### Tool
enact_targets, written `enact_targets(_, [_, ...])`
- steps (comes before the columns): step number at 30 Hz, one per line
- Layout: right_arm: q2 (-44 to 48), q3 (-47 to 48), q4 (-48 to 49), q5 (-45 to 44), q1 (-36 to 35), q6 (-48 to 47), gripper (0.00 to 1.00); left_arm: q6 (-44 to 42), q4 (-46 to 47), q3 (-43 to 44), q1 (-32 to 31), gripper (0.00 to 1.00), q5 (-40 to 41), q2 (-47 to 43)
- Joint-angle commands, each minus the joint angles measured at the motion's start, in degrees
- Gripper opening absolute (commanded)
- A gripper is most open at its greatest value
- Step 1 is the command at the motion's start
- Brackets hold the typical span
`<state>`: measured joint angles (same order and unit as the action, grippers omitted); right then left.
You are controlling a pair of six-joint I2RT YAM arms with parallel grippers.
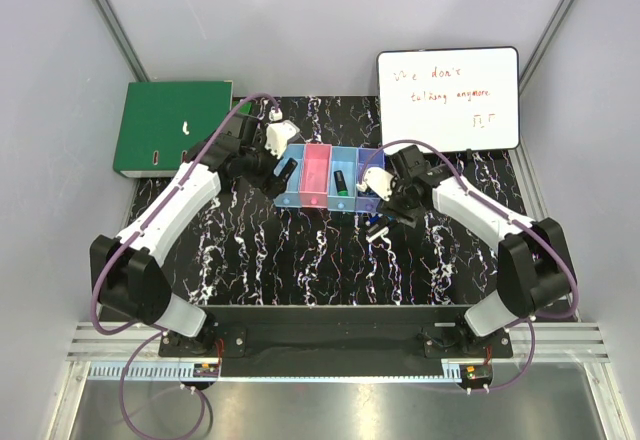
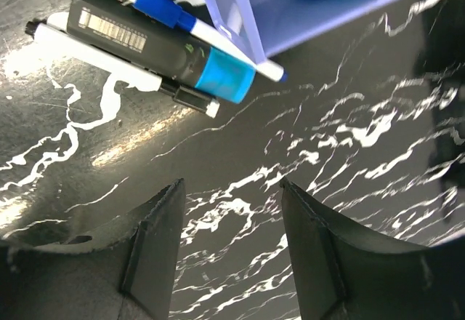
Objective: Sort the stationery into containers
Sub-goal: Pick up the pen from the center of the board.
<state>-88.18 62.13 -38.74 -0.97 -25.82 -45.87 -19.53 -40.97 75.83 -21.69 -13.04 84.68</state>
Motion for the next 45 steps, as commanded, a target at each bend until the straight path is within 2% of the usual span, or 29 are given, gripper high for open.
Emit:
enact_targets(1, [-0.8,0.4,3.5,4.4,-0.2,-7.8,0.62,-1.2,0.4,2.3,-0.2,0.86,1.8,-1.7])
enact_targets(7, [-3.5,-0.8,3.5,8.4,-0.2,-12.9,0.62,-1.8,0.0,2.7,-0.2,0.86,3.1,-1.7])
enact_targets(19, [-7.0,-2.7,3.4,10.4,-1.4,-19.0,0.63,-1.7,-0.2,3.5,-0.2,0.86,3.8,-1.0])
enact_targets(33, [-12.8,-2.5,3.5,13.4,-3.7,-19.5,0.62,-2.4,-0.3,4.3,-0.2,0.86,5.8,-0.4])
enact_targets(35, [-13.0,-3.0,3.2,13.5,-4.3,-20.0,0.56,-2.6,-0.2,4.6,-0.2,0.86,6.0,-0.5])
enact_targets(36, [-13.0,-3.2,3.1,13.4,-4.6,-20.2,0.51,-2.8,-0.2,4.7,-0.1,0.86,6.2,-0.5])
enact_targets(37, [-12.7,-3.8,3.1,13.4,-4.9,-20.2,0.40,-2.9,-0.2,4.8,-0.1,0.86,6.3,-0.6])
enact_targets(38, [-12.5,-3.9,2.9,13.5,-5.2,-20.1,0.36,-3.0,-0.2,4.8,-0.1,0.86,6.3,-0.7])
enact_targets(43, [-11.1,-6.1,2.1,13.5,-6.1,-18.5,0.29,-2.9,-0.2,5.4,-0.1,0.87,6.5,-1.0])
enact_targets(45, [-10.6,-6.8,1.7,13.4,-6.3,-18.1,0.20,-2.8,-0.2,5.5,-0.1,0.87,6.4,-1.3])
